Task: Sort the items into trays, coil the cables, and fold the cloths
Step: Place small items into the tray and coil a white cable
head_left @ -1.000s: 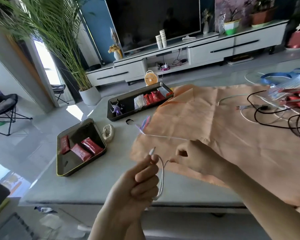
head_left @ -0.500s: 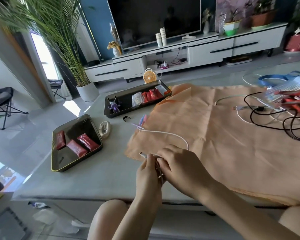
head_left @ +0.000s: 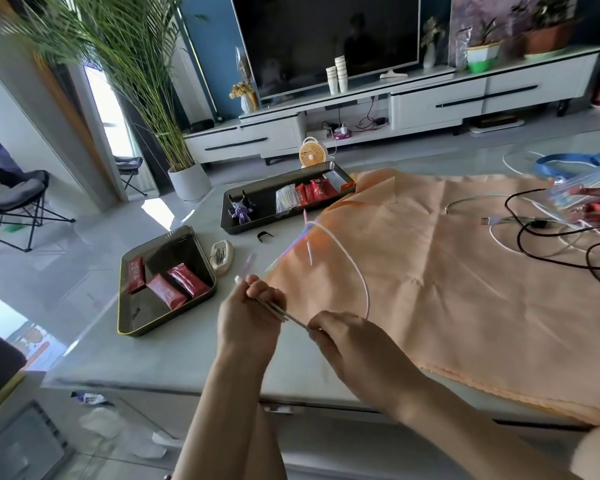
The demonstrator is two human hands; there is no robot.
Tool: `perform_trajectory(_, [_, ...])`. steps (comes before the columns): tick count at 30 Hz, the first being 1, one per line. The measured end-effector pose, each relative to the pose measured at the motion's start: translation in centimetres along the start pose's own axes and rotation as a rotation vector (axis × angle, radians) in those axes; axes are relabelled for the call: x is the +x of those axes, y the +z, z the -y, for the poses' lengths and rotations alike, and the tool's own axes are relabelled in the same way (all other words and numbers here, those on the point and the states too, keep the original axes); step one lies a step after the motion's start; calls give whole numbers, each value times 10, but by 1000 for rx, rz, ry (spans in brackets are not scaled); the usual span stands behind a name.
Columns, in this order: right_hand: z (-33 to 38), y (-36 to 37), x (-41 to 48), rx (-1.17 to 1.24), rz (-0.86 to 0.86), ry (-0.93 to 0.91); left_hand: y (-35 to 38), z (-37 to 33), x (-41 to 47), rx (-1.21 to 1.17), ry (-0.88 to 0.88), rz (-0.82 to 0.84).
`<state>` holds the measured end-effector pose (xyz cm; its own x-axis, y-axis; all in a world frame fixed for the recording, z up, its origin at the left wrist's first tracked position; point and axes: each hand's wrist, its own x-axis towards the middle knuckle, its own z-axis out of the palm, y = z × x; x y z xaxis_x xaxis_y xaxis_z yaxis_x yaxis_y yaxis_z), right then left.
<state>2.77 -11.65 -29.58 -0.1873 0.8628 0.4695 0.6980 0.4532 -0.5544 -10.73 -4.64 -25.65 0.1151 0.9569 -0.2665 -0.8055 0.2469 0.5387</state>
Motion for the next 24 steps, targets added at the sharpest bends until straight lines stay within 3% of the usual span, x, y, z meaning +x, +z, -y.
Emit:
perform_trajectory(6, [-29, -7, 14, -196, 83, 56, -6, -31, 10, -23, 11, 135])
perform_trajectory(15, [-47, -12, 23, -187, 243, 130, -19, -46, 11, 7, -18, 244])
perform_trajectory(24, [-55, -24, 27, -211, 223, 149, -15, -66, 6, -49, 24, 413])
